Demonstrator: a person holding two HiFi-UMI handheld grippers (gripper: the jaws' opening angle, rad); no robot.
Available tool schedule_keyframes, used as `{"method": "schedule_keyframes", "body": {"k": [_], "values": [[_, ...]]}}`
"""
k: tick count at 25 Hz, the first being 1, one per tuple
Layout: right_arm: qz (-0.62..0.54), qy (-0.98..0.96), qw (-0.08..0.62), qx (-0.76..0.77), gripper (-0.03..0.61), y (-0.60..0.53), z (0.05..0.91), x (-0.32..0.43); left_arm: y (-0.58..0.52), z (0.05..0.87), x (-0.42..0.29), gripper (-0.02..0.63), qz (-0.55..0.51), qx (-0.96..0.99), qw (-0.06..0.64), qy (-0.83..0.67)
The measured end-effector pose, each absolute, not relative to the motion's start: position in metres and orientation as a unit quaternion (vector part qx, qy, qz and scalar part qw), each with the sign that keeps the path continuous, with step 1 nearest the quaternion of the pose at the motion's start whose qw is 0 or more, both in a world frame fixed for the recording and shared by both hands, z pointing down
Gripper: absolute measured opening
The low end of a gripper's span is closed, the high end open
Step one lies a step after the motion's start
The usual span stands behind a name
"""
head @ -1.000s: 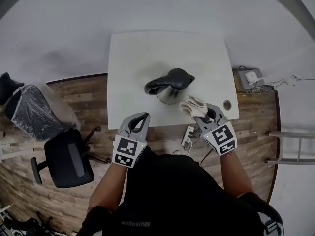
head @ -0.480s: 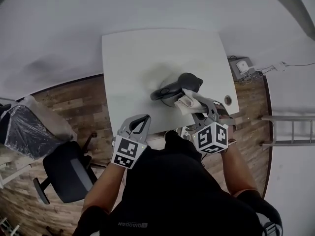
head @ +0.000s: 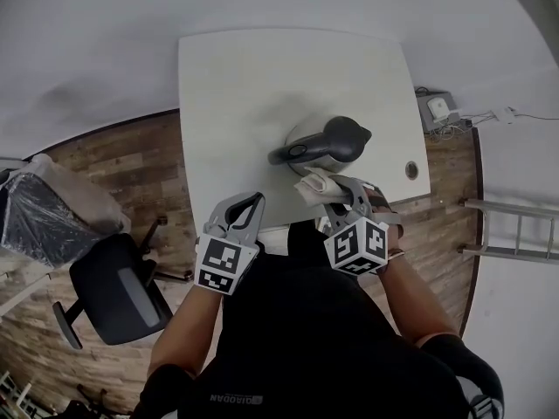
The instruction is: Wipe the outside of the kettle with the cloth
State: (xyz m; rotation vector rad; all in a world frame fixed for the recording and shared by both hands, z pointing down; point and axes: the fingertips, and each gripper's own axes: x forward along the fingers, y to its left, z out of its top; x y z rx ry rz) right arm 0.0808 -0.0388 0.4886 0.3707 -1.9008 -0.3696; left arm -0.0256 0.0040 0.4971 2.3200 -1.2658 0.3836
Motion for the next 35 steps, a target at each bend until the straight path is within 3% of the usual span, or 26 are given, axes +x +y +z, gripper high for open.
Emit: {"method": "schedule_keyframes", "body": {"k": [10, 25, 29, 35], "values": [[-0.076, -0.803, 0.553, 0.21, 0.092, -0.037, 0.548, 0.063, 0.023, 0.51, -0.035, 0.008, 0.162, 0.836, 0.252, -0.46], [-0.069, -0.811, 0.545, 0.2, 0.092, -0.03, 0.605, 0.061, 0.033, 0.498, -0.035, 0.008, 0.198, 0.828, 0.245, -0.463], [-0.069, -0.853, 0.483, 0.185, 0.092, -0.021, 0.573, 0.059, 0.02, 0.488, -0.033, 0.008, 0.199, 0.831, 0.23, -0.466], [0.117, -0.926, 0.271, 0.237, 0.092, -0.02, 0.474, 0.082, 0.002, 0.458, -0.017, 0.008, 0.183, 0.848, 0.191, -0.46]]}}
